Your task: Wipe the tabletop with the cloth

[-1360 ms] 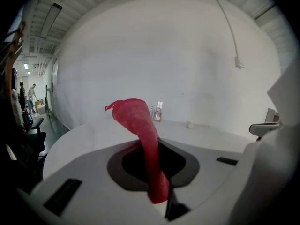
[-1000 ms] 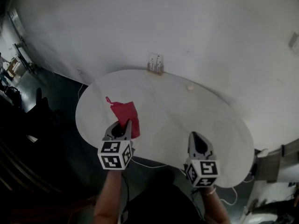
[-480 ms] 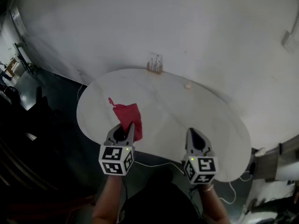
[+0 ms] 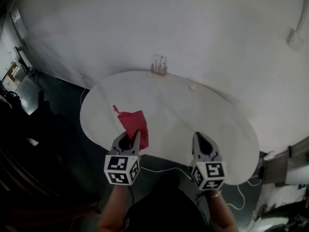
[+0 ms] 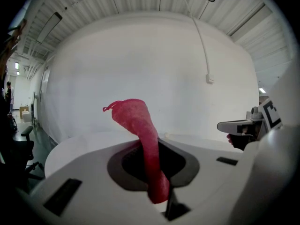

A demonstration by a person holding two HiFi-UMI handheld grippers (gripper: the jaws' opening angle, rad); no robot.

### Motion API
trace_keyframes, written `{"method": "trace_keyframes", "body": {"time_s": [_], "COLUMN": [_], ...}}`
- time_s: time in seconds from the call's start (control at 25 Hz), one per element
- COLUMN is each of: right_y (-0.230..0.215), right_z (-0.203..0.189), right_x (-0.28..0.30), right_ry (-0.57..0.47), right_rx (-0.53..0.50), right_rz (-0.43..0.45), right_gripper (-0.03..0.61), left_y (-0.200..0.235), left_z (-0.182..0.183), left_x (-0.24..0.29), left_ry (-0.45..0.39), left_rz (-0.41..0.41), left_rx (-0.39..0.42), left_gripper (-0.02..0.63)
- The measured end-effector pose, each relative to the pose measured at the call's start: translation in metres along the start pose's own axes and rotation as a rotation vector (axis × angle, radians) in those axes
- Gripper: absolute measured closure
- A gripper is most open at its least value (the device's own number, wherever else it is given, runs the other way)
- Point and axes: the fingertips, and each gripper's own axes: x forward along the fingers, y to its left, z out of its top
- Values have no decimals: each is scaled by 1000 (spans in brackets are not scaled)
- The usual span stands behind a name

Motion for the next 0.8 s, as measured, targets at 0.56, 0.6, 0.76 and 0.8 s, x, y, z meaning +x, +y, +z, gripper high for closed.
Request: {"method": "trace_keyframes", "body": {"time_s": [0.56, 0.6, 0.76, 0.8], "right_y": [9, 8, 9, 9], "right_z": [6, 6, 5, 5], "right_x": [-3, -4, -5, -5], "right_ry": [-21, -19, -15, -14], "right_rx": [-11, -8, -7, -9], "right_rz": [29, 28, 32, 34], "right_gripper": [577, 577, 577, 577], "left_y": [0, 0, -2, -2], "left_z": [3, 3, 1, 0], "left_x": [-4, -5, -8, -9], "left_ry": [-16, -16, -17, -17], "left_rz": [-1, -1, -1, -1], "left_rx": [2, 1, -4, -6], "left_gripper": [569, 569, 569, 569]}}
